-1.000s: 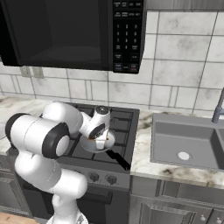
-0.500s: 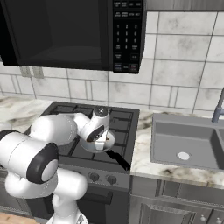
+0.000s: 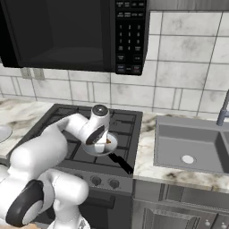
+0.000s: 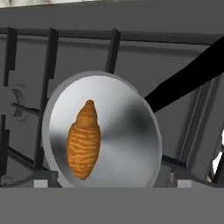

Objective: Pick the croissant and place it on the pan. Then turn on the stove to warm the croissant.

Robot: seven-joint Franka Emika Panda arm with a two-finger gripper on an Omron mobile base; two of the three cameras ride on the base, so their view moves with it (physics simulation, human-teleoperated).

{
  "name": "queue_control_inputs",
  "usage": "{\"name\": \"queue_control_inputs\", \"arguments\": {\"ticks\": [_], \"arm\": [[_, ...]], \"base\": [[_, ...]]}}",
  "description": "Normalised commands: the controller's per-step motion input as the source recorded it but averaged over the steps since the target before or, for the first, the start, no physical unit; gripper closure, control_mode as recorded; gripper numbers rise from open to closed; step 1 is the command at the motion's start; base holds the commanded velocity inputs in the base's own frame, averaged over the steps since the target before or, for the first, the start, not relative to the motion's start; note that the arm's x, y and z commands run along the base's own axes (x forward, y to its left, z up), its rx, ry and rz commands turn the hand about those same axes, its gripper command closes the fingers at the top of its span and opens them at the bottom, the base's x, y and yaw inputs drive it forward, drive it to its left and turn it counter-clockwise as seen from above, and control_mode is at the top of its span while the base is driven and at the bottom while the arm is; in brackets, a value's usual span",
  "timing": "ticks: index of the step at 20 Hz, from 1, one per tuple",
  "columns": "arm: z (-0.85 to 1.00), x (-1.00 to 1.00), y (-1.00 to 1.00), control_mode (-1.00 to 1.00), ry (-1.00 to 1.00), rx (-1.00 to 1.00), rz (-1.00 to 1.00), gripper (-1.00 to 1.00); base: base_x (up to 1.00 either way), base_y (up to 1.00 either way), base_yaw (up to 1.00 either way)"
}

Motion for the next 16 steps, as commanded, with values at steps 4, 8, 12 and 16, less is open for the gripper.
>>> {"name": "queue_control_inputs", "arguments": {"ticks": [4, 8, 12, 16], "arm": [[0.07, -0.39, -0.19, -1.00, -0.03, 0.00, 0.02, -1.00], [0.00, -0.46, -0.34, -1.00, -0.07, 0.03, 0.03, -1.00], [0.00, -0.51, -0.42, -1.00, -0.10, 0.07, 0.06, -1.00], [0.00, -0.51, -0.41, -1.00, -0.08, 0.07, 0.07, -1.00]], "base": [[0.00, 0.00, 0.00], [0.00, 0.00, 0.00], [0.00, 0.00, 0.00], [0.00, 0.00, 0.00]]}}
